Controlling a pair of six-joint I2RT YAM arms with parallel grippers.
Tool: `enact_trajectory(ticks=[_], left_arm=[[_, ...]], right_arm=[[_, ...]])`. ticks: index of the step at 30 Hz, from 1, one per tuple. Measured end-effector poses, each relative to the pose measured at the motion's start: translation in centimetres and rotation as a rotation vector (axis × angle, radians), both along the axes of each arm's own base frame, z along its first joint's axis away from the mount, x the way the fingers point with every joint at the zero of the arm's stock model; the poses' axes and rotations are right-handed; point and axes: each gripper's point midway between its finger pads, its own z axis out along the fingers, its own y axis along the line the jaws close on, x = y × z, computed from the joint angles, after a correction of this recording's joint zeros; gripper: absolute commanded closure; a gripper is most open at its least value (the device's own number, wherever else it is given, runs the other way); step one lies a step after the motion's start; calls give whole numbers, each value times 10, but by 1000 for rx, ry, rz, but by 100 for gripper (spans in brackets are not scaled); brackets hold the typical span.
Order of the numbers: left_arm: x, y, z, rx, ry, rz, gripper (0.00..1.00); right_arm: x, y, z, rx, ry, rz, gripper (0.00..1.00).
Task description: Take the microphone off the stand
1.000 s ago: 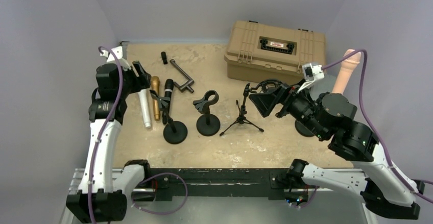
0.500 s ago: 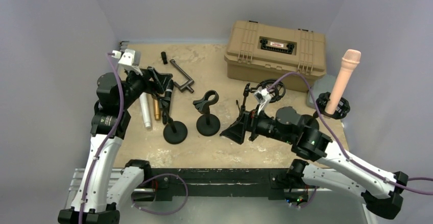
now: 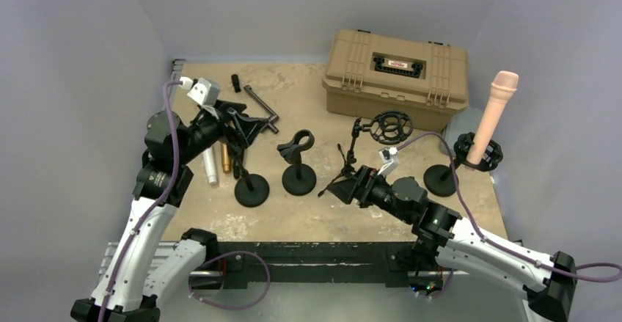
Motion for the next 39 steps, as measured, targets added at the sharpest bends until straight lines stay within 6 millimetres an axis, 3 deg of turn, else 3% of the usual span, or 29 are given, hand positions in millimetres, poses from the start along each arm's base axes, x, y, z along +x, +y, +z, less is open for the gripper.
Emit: enact_trajectory(ticks=[8,13,20,31,39], left_arm=[[-10,-13,1,10,-15,-61,22],[-18,-22,2,9,-18,-103,21],[-29,-33,2,20,-32,-158,21],[-40,-46,-1,41,-38,-215,21],[-44,-50,-3,54,-41,-233,21]], right_arm=[[16,-6,-9,44,33,-115,20],[20,-22,-35,88,71,-202,23],[47,-35,-43,66,91,-331,27],[97,-61,-33,72,91,-476,50],[103,-60,-20,92,45,-444,54]])
